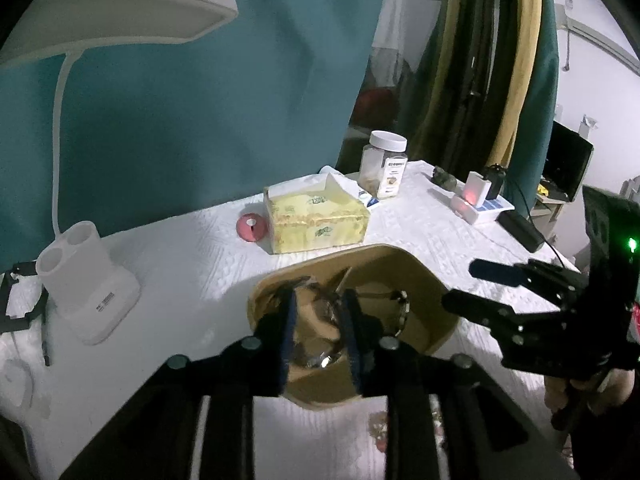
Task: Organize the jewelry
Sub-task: 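Carry both watches into the tan tray and open both grippers, then move the right gripper to the beaded necklace and grasp it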
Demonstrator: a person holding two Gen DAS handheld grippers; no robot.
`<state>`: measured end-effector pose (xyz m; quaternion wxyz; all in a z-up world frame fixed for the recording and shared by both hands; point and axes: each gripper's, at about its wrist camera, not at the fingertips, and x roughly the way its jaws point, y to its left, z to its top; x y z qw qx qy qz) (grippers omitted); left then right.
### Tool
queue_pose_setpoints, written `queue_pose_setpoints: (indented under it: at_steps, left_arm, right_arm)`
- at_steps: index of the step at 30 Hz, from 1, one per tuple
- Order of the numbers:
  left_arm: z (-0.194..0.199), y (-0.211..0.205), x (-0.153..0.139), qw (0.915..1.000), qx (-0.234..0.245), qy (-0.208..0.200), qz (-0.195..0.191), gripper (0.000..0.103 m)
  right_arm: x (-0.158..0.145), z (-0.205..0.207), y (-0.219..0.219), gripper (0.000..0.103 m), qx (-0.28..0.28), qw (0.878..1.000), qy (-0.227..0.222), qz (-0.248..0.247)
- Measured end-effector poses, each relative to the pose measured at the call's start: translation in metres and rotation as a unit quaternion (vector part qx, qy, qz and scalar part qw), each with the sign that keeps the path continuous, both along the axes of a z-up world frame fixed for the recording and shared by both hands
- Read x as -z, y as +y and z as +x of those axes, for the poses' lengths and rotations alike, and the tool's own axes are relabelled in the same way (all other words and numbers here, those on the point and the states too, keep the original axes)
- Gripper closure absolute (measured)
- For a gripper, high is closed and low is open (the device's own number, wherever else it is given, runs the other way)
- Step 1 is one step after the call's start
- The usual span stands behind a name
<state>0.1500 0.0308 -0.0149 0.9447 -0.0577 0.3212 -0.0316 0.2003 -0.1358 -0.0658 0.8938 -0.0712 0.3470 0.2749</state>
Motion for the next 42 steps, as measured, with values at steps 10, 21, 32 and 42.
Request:
queue_pose_setpoints:
  at_steps: [10, 21, 32, 42]
  left_arm:
    - [-0.012, -0.006, -0.004, 1.0, -0.001, -0.005, -0.002, 0.063]
    - [-0.045, -0.005, 0.002, 0.9999, -0.001, -0.005, -0.01, 0.059]
    - [-0.076, -0.004, 0.022, 0.9997, -0.003, 0.01, -0.021, 0.058]
    - [-0.092, 0.006, 0.032, 0.9993, -0.008, 0.018, -0.031, 0.058]
  right_arm:
    - [0.002, -0.014, -0.018, 0.044, 0.013, 1.0, 0.005, 0.003]
    - [0.006, -0.047, -0.019, 0.044, 0.01, 1.0, 0.017, -0.003]
    - [0.031, -0.081, -0.015, 0.044, -0.007, 0.998, 0.051, -0.021]
    - [0.049, -0.091, 0.004, 0.059, -0.025, 0.996, 0.068, -0.043]
